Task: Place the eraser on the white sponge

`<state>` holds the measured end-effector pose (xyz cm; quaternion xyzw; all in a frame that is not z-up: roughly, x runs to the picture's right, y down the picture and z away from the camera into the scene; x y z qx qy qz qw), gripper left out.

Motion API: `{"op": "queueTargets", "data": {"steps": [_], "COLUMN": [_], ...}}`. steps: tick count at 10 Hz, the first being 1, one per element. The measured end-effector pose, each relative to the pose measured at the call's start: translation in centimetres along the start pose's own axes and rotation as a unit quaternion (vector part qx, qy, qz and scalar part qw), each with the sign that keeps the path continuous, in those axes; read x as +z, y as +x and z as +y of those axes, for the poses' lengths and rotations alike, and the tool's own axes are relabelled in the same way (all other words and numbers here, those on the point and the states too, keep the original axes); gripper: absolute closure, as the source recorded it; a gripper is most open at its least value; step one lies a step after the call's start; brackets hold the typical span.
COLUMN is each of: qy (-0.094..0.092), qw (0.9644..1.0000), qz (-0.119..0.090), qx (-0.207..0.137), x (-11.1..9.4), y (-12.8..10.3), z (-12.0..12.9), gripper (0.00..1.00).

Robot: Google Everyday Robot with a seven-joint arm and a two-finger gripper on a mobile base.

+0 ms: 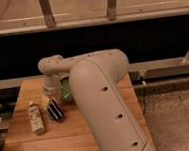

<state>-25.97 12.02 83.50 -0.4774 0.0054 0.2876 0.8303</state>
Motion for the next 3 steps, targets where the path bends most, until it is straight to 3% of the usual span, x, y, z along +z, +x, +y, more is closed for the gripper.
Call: {"op": "queueTargets", "data": {"steps": [3], "qy": [0.0], "qw": [1.0], "qz": [0.0], "qx": [0.0], "x": [0.02], "y": [-0.03], "z": [0.04], "gripper": [0.38]}}
